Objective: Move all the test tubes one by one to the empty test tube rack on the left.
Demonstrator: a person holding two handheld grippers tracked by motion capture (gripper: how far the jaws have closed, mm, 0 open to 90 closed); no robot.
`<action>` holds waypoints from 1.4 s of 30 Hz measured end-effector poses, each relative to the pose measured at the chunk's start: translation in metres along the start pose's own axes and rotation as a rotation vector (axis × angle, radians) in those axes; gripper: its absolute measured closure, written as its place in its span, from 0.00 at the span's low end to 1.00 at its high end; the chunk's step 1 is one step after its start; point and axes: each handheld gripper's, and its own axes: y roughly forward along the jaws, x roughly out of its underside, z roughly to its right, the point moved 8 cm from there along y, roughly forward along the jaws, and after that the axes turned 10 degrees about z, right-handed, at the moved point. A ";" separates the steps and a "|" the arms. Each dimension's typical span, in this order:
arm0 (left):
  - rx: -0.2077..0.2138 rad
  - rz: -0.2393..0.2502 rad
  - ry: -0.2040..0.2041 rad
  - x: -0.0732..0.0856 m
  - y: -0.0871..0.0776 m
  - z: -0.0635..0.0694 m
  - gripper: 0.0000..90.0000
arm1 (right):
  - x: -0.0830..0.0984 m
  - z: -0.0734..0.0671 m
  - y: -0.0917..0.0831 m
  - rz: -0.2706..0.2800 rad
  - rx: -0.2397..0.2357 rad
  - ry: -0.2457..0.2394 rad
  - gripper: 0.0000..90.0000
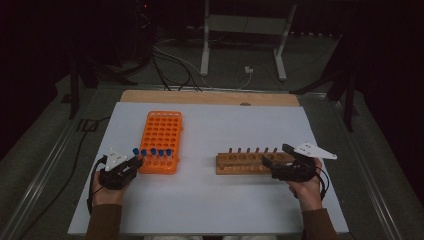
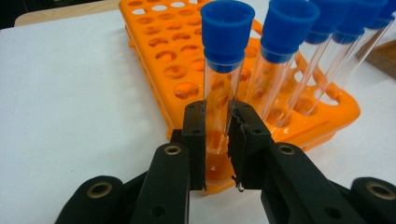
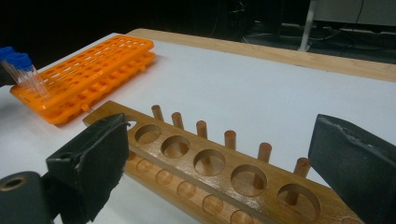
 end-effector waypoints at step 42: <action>0.008 0.234 -0.098 -0.021 -0.041 -0.014 0.28 | 0.021 0.011 -0.034 0.087 0.027 -0.012 0.06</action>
